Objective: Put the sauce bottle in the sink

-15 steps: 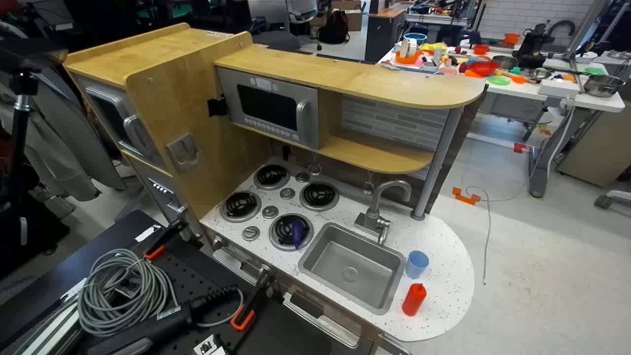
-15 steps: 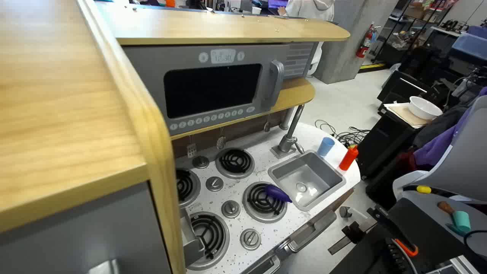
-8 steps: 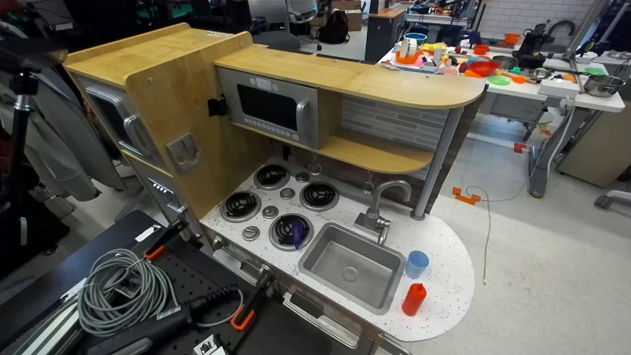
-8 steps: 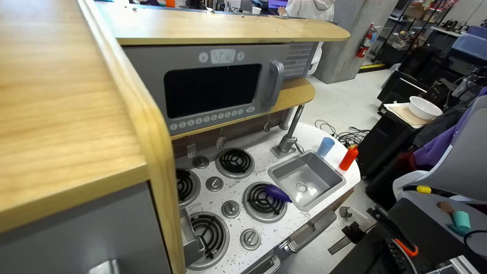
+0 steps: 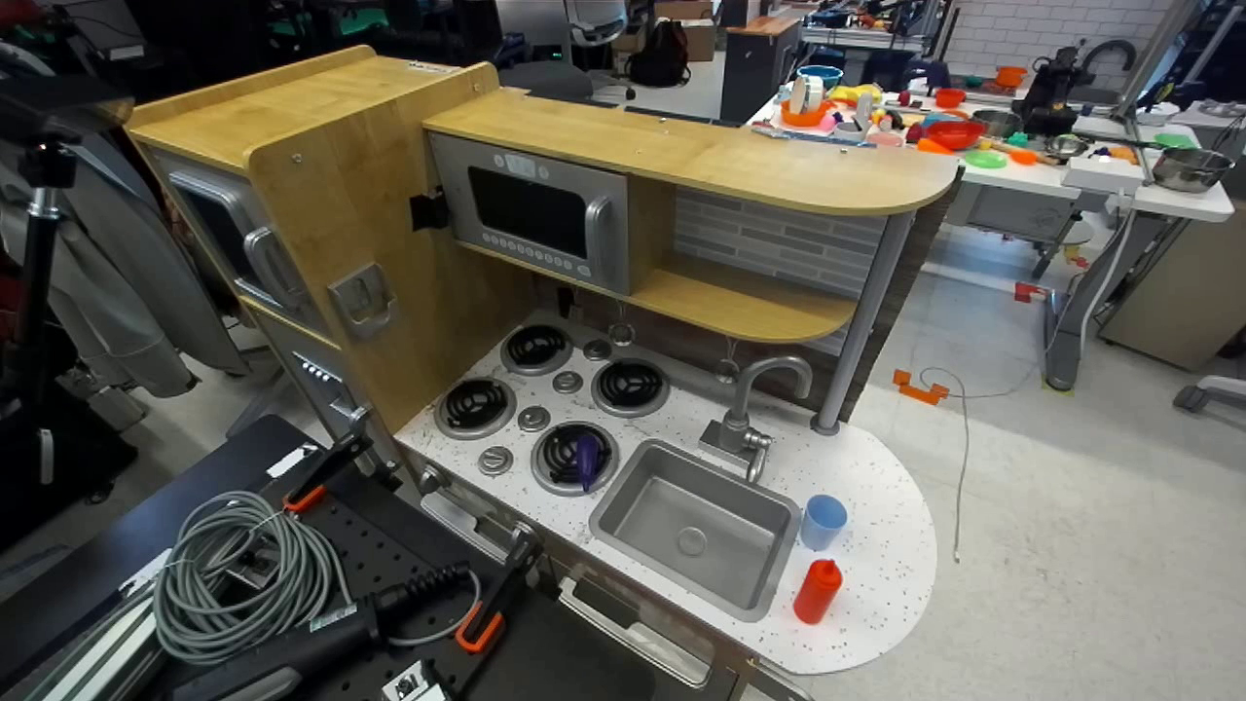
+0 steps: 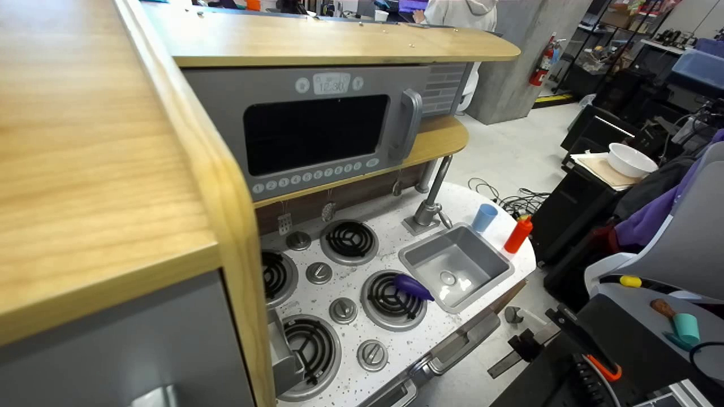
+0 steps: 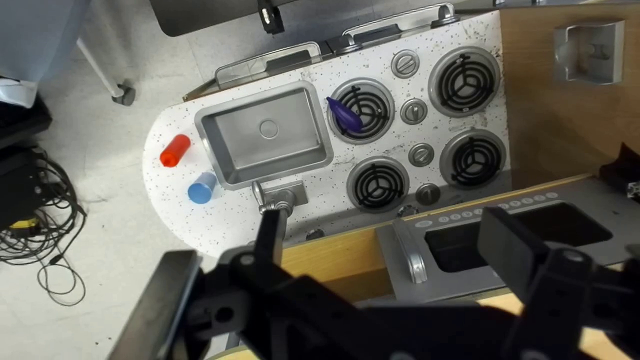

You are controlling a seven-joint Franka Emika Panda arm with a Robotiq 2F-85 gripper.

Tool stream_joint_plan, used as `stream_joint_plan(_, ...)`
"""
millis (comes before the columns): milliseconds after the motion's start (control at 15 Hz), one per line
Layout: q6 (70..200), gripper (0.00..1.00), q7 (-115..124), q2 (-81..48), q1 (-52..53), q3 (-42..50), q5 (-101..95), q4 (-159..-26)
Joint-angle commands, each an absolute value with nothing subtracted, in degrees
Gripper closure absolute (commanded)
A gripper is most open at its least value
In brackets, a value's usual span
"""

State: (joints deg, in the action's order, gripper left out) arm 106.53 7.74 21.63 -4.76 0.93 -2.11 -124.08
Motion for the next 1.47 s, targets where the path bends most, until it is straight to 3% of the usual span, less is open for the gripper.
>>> stream_joint_plan(0, 108.89, 0.00, 11.16, 21.89, -5.13, 0.65, -2.89, -124.63)
stream_joint_plan(267, 109.87, 0.00, 16.52, 22.00, -5.66, 0.18, -3.16, -124.93)
stream_joint_plan(933, 126.35, 0.00, 4.85, -9.22, -14.38, 13.71, -6.83, -108.99)
stream_joint_plan(1400, 133.20, 0.00, -3.22, -31.31, -19.02, 14.42, -5.72, -97.20)
